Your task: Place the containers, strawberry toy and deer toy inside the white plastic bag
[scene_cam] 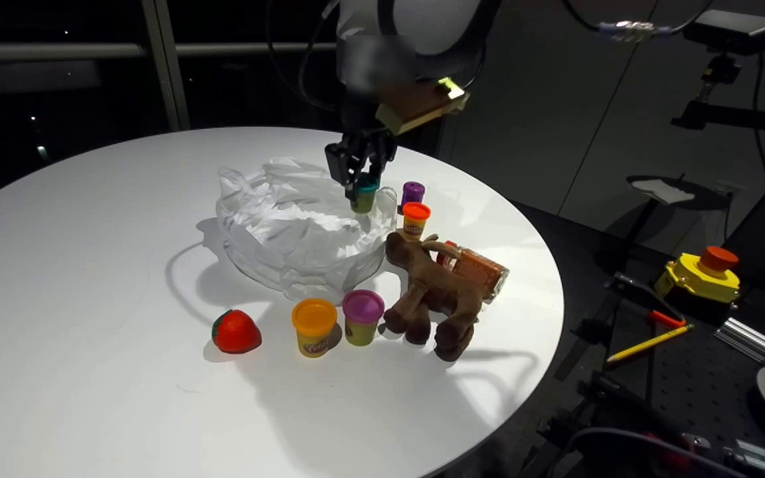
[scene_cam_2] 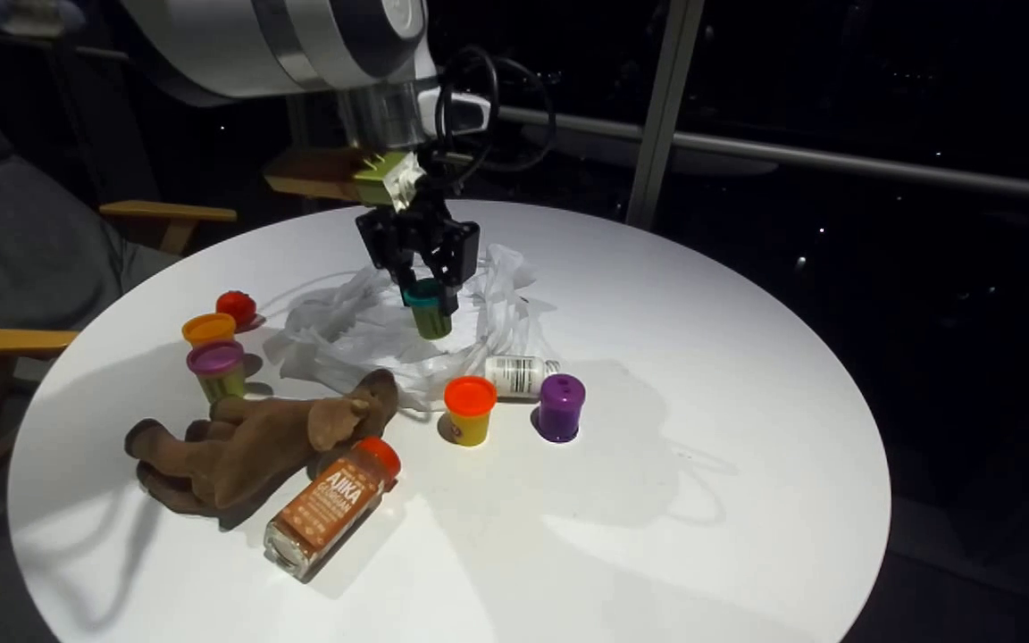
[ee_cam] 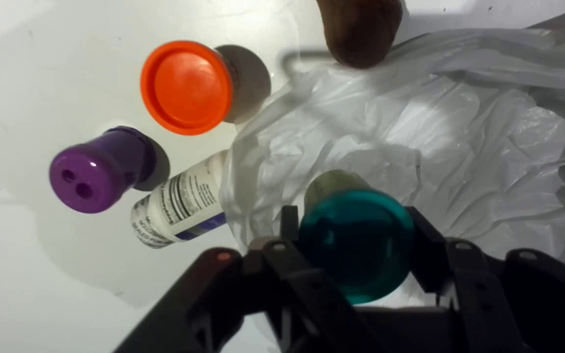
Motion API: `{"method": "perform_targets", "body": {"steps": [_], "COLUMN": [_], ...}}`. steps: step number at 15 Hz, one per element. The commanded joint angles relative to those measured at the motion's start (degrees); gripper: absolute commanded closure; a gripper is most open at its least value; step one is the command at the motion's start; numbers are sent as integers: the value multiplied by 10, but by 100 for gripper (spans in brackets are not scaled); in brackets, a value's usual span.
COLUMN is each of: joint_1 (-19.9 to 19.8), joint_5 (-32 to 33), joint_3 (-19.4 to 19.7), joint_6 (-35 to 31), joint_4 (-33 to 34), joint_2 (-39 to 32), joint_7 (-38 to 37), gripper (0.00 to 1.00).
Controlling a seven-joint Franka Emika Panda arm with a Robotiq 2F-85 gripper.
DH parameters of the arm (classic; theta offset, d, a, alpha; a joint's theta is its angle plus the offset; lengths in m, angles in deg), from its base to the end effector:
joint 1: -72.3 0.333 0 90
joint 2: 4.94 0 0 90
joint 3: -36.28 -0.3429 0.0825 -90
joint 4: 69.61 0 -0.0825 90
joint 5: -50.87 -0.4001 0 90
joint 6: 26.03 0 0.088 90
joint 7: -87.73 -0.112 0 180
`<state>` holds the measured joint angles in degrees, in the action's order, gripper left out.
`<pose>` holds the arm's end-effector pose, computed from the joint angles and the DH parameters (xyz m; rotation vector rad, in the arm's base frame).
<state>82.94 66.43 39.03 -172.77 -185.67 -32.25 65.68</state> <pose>0.6231 0.0906 0.2213 2.9814 -0.0266 0.1505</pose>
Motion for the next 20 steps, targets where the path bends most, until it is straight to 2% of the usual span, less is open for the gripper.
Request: {"method": "perform_targets", "body": {"steps": [1,4,6,8,10,12,16,20], "joint_1": [16,18,12,5,-5,-9,0,-33], "joint_5": [-4,-11,-20,-35,-56,-70,-31,-20], "joint_3": [18,30,29,19,4,0,54,98], "joint_6": [-19,-31,-24,-21,-20,-15,-15,4], "joint_4": [89,128,144,136,111,78,15,-2], "joint_2": [-85,-123,-134,-117,-76,-24,67,75], "joint_7": [-11,-6,5,19,37,51,15,-27], "gripper": [72,72,21,18,2,0,0,0]}}
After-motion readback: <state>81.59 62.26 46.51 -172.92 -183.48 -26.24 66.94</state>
